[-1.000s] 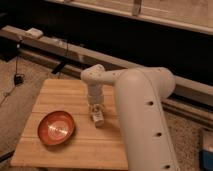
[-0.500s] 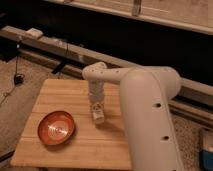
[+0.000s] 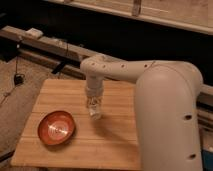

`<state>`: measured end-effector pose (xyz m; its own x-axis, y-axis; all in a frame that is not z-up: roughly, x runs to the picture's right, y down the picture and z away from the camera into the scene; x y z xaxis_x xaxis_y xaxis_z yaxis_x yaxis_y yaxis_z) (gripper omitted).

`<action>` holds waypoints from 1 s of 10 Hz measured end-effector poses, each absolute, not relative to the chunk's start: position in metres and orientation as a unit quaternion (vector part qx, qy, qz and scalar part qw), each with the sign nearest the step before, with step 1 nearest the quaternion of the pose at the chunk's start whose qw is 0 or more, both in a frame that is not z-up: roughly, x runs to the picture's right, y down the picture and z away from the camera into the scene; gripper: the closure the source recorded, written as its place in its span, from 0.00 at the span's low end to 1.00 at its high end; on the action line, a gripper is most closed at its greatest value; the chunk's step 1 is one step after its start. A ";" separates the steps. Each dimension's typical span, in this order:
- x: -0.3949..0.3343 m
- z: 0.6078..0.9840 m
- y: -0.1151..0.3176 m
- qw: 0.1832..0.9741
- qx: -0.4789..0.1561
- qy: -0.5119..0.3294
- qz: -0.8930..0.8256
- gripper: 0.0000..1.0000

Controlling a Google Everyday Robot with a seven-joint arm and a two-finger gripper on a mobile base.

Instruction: Place the bottle in the ceramic bowl

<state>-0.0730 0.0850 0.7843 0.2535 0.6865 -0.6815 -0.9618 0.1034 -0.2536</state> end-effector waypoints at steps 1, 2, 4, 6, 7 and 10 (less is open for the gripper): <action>-0.088 0.769 0.078 0.726 -0.339 0.186 0.569 1.00; -0.105 0.759 0.075 0.735 -0.340 0.174 0.560 1.00; -0.151 0.745 0.078 0.761 -0.350 0.147 0.526 1.00; -0.184 0.741 0.088 0.780 -0.365 0.127 0.492 1.00; -0.193 0.744 0.094 0.786 -0.374 0.121 0.477 1.00; -0.203 0.751 0.111 0.792 -0.395 0.113 0.451 0.98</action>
